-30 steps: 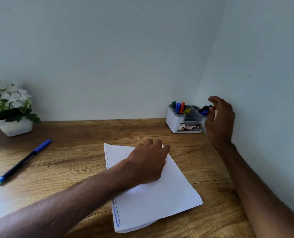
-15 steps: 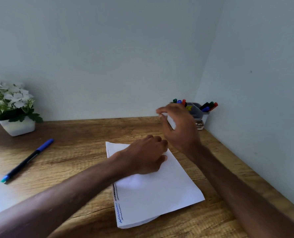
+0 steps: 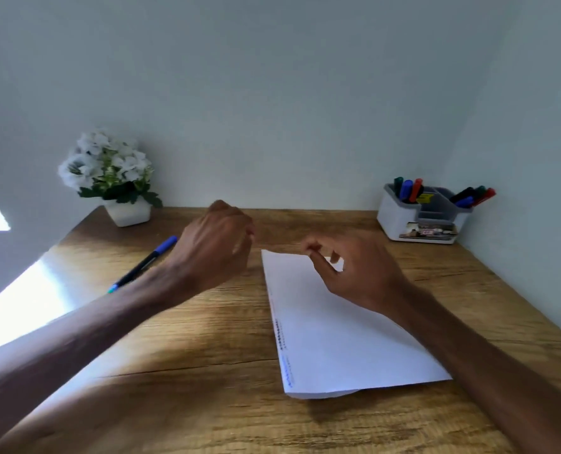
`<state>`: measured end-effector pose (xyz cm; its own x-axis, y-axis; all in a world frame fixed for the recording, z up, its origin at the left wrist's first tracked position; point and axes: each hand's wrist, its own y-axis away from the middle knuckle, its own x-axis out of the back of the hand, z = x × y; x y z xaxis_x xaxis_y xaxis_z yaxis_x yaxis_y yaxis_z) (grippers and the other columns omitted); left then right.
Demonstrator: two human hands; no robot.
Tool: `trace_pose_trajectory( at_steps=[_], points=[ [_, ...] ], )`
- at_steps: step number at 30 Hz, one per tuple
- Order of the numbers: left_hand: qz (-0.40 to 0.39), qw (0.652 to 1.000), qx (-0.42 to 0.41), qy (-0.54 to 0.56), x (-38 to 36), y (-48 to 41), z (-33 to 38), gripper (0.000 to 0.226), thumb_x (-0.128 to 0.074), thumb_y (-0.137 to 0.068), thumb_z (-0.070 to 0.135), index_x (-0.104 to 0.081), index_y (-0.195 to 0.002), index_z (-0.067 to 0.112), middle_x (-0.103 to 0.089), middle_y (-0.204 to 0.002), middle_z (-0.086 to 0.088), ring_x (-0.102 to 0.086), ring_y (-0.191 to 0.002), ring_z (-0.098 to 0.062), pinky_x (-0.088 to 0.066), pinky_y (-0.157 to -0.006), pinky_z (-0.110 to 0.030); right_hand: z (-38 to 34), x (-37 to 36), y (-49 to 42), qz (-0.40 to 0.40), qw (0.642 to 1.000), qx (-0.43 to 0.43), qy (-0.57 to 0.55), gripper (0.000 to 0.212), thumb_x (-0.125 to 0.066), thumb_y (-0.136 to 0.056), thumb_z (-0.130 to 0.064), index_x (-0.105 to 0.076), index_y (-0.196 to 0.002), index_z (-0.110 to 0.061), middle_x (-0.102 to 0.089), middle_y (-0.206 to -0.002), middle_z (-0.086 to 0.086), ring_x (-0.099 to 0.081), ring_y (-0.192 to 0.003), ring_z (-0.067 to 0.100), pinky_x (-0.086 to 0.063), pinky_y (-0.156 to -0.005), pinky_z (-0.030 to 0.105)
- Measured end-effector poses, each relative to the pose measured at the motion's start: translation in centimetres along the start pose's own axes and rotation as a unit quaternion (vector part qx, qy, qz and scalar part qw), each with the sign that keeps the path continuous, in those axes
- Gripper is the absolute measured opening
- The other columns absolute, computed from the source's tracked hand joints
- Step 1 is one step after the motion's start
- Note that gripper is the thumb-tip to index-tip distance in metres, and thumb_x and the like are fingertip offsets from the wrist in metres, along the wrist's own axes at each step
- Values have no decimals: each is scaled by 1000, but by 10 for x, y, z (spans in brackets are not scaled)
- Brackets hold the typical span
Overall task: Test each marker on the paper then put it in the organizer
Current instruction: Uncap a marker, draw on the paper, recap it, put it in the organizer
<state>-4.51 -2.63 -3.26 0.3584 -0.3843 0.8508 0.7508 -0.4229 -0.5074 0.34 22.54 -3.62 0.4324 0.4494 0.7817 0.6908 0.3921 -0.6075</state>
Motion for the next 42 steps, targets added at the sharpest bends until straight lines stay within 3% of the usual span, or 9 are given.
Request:
trace_pose_trajectory(
  at_steps=[7,11,16,20,22,25,31,36,42],
  points=[
    [-23,982,169,-76,6,31,-49,47,-71,-87,29,-55,-124,6,-60,-128,-18,-48,-122,-37,-49,-87,-47,-25,-13,1,-119,990,35,-67,17,-71,-92,-32,-77,-107,-27,-77,-106,-15,-68,-86,2,-44,-74,8],
    [-64,965,235,-96,6,37,-59,47,-61,-96,36,-50,-125,1,-60,-119,-24,-59,-108,-41,-46,-72,-41,-26,-19,3,-156,985,23,-74,16,-74,-92,-28,-78,-108,-26,-76,-112,-15,-69,-99,2,-41,-77,2],
    [-47,980,195,-12,12,41,-53,8,-56,-97,16,-60,-93,11,-65,-90,-6,-65,-81,-29,-46,-56,-37,-26,-17,3,-159,985,14,-67,18,-73,-92,-27,-79,-109,-25,-76,-114,-14,-67,-100,0,-39,-70,-3],
    [-96,963,200,150,18,40,-25,26,-67,-97,27,-71,-122,22,-75,-106,4,-63,-91,-10,-47,-75,-28,-22,-17,4,-154,986,5,-67,18,-72,-92,-27,-79,-109,-26,-75,-115,-16,-66,-101,-1,-39,-73,-2],
    [-138,929,210,273,21,39,-12,35,-66,-99,30,-67,-133,21,-76,-98,8,-66,-90,-7,-55,-85,-30,-20,-16,3,-147,986,-1,-74,17,-73,-92,-27,-79,-108,-27,-75,-114,-17,-65,-99,-3,-40,-74,-2],
    [-192,798,248,515,32,41,1,25,-64,-100,22,-72,-124,19,-72,-93,1,-66,-89,-12,-58,-86,-32,-17,-15,3,-138,986,-4,-91,16,-74,-91,-22,-79,-106,-26,-76,-111,-16,-65,-94,-7,-45,-74,1],
    [-186,667,230,684,40,46,15,35,-71,-91,19,-67,-122,5,-73,-108,-15,-68,-87,-19,-59,-78,-26,-20,-8,2,-34,991,4,-127,14,-77,-90,-13,-80,-102,-20,-77,-95,-16,-69,-84,-5,-56,-61,14],
    [-133,643,220,722,35,52,26,22,-71,-91,13,-66,-110,3,-76,-106,-21,-76,-94,-23,-62,-85,-27,-31,1,2,-7,974,-13,-225,22,-61,-101,-26,-80,-97,-15,-77,-82,-13,-74,-71,7,-57,-58,25],
    [-90,672,207,705,32,58,37,24,-76,-82,12,-66,-102,1,-76,-104,-25,-77,-94,-27,-60,-76,-24,-36,13,3,-70,912,-87,-396,33,-55,-102,-30,-78,-101,-6,-79,-78,6,-73,-58,24,-59,-51,38]
  ],
)
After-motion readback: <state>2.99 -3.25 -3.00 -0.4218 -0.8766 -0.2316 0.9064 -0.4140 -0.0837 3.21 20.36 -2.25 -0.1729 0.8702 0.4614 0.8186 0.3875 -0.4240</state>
